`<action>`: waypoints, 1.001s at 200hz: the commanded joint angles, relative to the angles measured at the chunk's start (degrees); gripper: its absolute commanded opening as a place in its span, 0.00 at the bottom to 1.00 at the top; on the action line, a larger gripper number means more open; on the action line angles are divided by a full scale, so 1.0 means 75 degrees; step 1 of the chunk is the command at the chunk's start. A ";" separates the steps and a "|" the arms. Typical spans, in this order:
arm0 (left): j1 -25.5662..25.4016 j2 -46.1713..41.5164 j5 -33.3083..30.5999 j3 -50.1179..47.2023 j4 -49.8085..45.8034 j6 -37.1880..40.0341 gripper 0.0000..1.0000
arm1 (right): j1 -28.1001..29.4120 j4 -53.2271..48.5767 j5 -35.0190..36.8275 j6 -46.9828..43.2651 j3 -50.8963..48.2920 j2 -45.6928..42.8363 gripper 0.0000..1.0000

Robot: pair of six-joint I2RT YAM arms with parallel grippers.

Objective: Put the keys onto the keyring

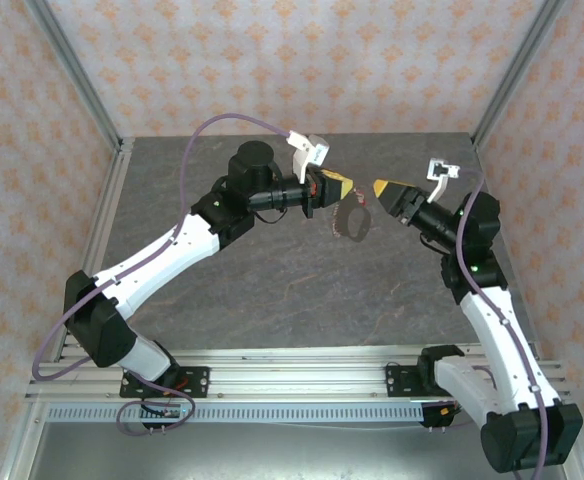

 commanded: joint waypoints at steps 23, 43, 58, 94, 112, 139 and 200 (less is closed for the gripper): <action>-0.0029 -0.0248 -0.0150 -0.0066 0.0847 -0.0316 0.00 | -0.0018 0.1987 -0.0860 0.0964 0.0007 0.0224 0.52; -0.0029 -0.0219 -0.0148 -0.0042 0.0904 -0.0375 0.00 | -0.0014 0.2300 -0.1020 0.1145 -0.0020 0.0347 0.53; -0.0029 -0.0198 -0.0129 -0.0024 0.0942 -0.0419 0.00 | -0.0007 0.2514 -0.1135 0.1247 -0.0074 0.0446 0.53; -0.0029 -0.0150 -0.0101 0.0058 0.0972 -0.0478 0.00 | 0.0050 0.3021 -0.1343 0.1474 -0.0238 0.0620 0.53; -0.0037 -0.0128 -0.0089 0.0096 0.0978 -0.0515 0.00 | 0.0155 0.3091 -0.1403 0.1446 -0.0273 0.0650 0.53; -0.0036 -0.0090 -0.0077 0.0143 0.0989 -0.0548 0.00 | 0.0291 0.3164 -0.1454 0.1416 -0.0336 0.0691 0.52; -0.0043 0.0004 -0.0077 0.0234 0.1050 -0.0610 0.00 | 0.0607 0.3311 -0.1541 0.1372 -0.0384 0.0848 0.50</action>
